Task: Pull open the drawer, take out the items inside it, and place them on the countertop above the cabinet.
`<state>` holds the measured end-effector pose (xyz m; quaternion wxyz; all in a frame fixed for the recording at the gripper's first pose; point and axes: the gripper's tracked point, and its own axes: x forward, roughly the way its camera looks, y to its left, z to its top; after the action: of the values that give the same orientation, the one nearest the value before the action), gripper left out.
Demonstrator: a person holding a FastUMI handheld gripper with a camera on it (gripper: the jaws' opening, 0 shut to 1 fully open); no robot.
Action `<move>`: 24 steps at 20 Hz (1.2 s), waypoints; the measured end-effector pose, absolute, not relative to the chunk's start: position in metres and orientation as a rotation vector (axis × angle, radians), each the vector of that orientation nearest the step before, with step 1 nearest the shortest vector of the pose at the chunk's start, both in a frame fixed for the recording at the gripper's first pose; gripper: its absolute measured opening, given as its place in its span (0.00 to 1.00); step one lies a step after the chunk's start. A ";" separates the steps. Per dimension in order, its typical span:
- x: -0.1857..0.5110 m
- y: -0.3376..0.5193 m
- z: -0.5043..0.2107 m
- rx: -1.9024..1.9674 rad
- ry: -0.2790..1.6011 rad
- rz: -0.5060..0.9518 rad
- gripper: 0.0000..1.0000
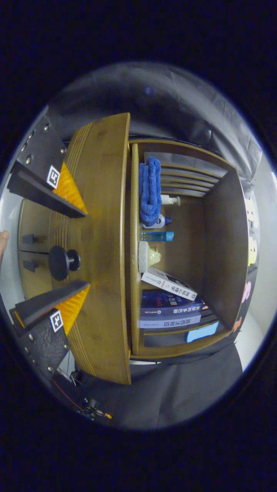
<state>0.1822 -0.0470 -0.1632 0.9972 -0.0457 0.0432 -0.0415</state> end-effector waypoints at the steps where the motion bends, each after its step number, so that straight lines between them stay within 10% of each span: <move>1: 0.187 -0.047 -0.163 -0.095 0.084 -0.083 0.99; 24: 0.241 -0.045 -0.194 -0.164 0.191 0.002 0.99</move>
<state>0.2412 -0.0450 -0.1943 0.9921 -0.0817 0.0950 0.0011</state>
